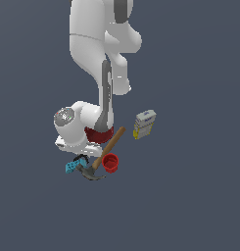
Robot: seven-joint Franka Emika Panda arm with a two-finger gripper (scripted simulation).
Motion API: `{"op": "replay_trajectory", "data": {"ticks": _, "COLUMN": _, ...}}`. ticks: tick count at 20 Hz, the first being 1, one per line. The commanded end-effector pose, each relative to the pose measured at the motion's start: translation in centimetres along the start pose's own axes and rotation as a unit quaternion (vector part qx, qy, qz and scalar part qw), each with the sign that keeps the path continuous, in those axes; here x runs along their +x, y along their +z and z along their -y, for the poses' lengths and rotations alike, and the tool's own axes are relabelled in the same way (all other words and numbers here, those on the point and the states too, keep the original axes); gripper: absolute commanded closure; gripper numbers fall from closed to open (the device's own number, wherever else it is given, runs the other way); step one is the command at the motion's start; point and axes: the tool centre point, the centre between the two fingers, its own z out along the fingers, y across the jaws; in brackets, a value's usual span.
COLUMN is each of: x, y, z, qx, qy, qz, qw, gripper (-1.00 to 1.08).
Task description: Pick up a designated object from a clutter of objects.
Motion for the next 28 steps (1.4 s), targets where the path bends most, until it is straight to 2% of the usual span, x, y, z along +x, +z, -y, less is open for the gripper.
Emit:
{"op": "replay_trajectory", "data": {"ticks": 1, "x": 0.0, "y": 0.0, "z": 0.0, "qx": 0.000, "qy": 0.000, "qz": 0.000, "qw": 1.0000, "gripper": 1.08}}
{"op": "replay_trajectory", "data": {"ticks": 7, "x": 0.1, "y": -1.3, "z": 1.3, "qx": 0.000, "qy": 0.000, "qz": 0.000, "qw": 1.0000, "gripper": 1.08}}
{"op": "replay_trajectory", "data": {"ticks": 12, "x": 0.4, "y": -4.0, "z": 3.8, "qx": 0.000, "qy": 0.000, "qz": 0.000, "qw": 1.0000, "gripper": 1.08}}
{"op": "replay_trajectory", "data": {"ticks": 28, "x": 2.1, "y": -18.4, "z": 17.0, "qx": -0.001, "qy": 0.000, "qz": 0.000, "qw": 1.0000, "gripper": 1.08}}
